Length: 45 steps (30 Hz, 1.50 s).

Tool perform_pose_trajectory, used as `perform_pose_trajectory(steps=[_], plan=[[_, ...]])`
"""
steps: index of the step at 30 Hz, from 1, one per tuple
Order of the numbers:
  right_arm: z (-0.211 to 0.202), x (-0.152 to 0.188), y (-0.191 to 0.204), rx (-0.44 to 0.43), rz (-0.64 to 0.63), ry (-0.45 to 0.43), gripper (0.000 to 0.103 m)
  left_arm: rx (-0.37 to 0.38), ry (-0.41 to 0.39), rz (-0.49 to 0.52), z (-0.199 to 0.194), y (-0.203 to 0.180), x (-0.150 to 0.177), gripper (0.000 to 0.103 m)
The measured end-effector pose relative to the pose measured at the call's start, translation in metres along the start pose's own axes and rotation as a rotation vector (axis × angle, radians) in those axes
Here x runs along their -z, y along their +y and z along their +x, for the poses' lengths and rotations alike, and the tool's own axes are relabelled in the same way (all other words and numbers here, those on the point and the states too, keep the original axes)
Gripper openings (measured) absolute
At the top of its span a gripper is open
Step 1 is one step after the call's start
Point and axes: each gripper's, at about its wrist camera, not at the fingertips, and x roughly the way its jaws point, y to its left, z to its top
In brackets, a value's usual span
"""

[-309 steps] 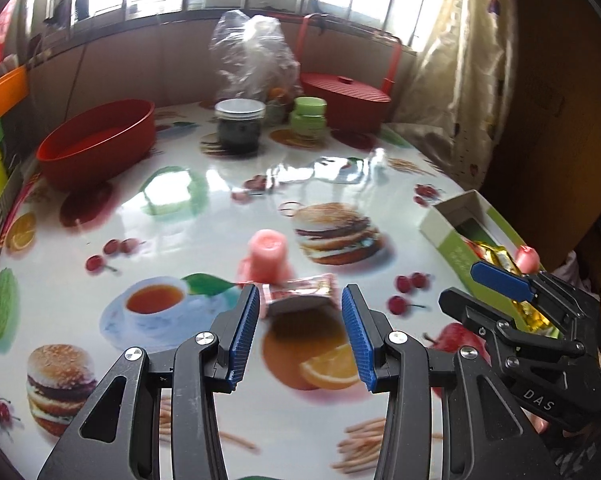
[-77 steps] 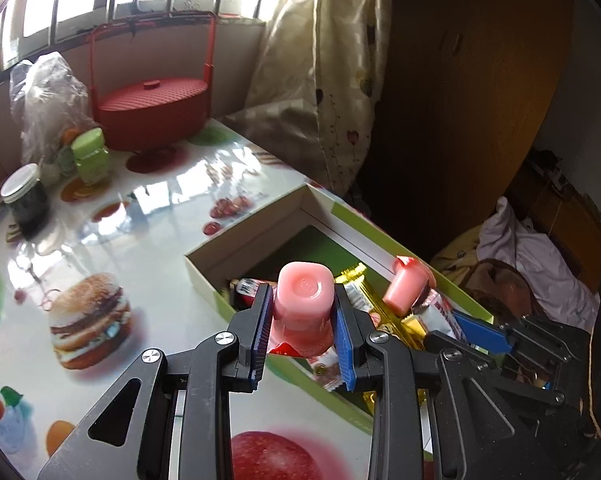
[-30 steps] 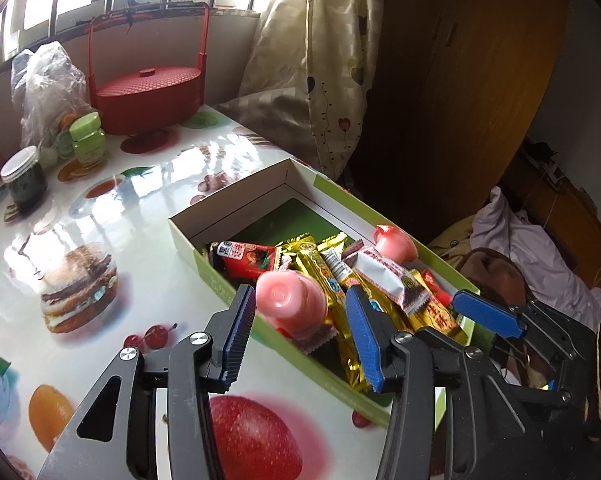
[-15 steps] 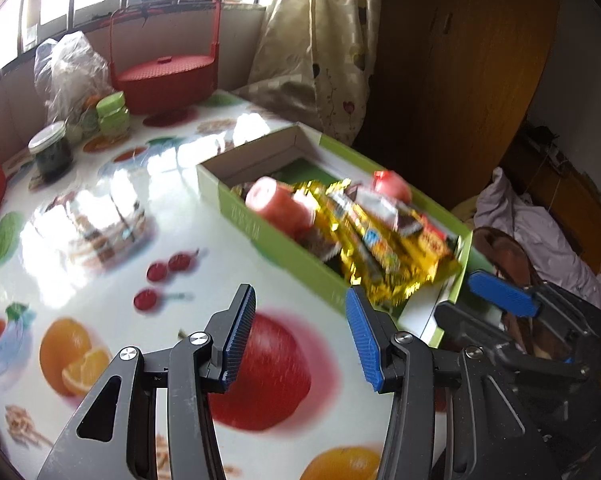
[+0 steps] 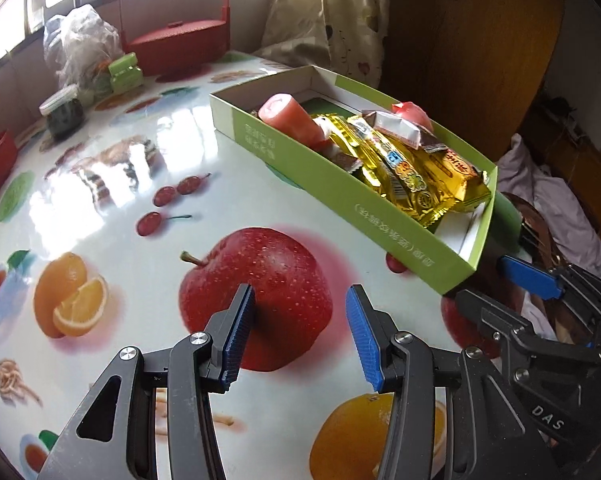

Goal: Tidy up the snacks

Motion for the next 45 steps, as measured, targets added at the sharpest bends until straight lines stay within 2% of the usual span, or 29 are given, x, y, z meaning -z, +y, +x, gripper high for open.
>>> perform_pose_trajectory(steps=[3, 6, 12, 19, 45], plan=[[0.004, 0.001, -0.001, 0.018, 0.007, 0.016, 0.054, 0.001, 0.001, 0.005, 0.0, -0.002, 0.002, 0.05], [0.008, 0.002, -0.003, 0.032, 0.014, 0.026, 0.058, 0.008, 0.0, 0.012, 0.001, -0.006, 0.004, 0.057], [0.01, 0.003, -0.006, 0.045, 0.035, 0.027, 0.065, -0.007, -0.001, 0.018, 0.001, -0.009, 0.005, 0.057], [0.01, 0.003, -0.006, 0.053, 0.044, 0.019, 0.066, -0.037, 0.0, 0.044, 0.002, -0.014, 0.004, 0.057], [0.011, 0.003, -0.007, 0.053, 0.046, 0.016, 0.068, -0.041, -0.004, 0.042, 0.002, -0.013, 0.004, 0.057]])
